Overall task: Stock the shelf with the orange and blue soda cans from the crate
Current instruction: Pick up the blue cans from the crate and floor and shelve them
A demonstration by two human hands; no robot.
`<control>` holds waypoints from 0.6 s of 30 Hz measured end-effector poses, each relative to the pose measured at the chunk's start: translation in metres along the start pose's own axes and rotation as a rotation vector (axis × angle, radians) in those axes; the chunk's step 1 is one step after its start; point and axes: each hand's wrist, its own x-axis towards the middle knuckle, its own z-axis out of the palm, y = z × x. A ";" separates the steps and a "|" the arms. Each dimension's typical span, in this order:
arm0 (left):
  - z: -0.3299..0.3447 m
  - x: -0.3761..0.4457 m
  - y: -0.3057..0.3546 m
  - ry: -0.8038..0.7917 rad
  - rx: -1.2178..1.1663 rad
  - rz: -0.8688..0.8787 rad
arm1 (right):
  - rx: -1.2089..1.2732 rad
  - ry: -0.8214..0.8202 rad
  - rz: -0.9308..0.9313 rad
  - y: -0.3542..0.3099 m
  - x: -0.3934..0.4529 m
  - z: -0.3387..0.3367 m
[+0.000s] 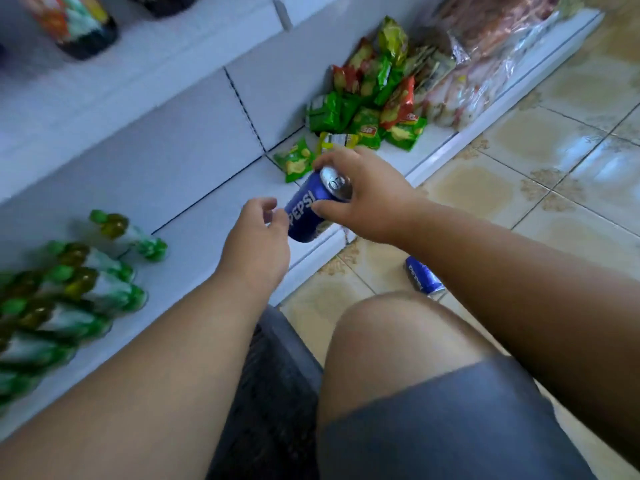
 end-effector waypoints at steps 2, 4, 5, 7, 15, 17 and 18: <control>-0.034 -0.023 -0.016 0.066 -0.197 -0.092 | -0.012 -0.084 -0.072 -0.053 -0.008 0.004; -0.071 -0.048 -0.033 0.105 -0.393 -0.161 | -0.024 -0.138 -0.139 -0.106 -0.018 0.009; -0.089 -0.063 -0.040 0.113 -0.516 -0.204 | -0.025 -0.160 -0.172 -0.132 -0.024 0.012; -0.125 -0.090 -0.055 0.089 -0.848 -0.285 | -0.005 -0.199 -0.231 -0.182 -0.038 0.018; -0.236 -0.187 -0.106 0.210 -1.504 -0.260 | -0.052 -0.252 -0.483 -0.332 -0.104 0.082; -0.255 -0.202 -0.119 0.242 -1.581 -0.228 | -0.062 -0.242 -0.528 -0.354 -0.117 0.102; -0.263 -0.207 -0.127 0.248 -1.598 -0.205 | -0.059 -0.236 -0.547 -0.362 -0.122 0.111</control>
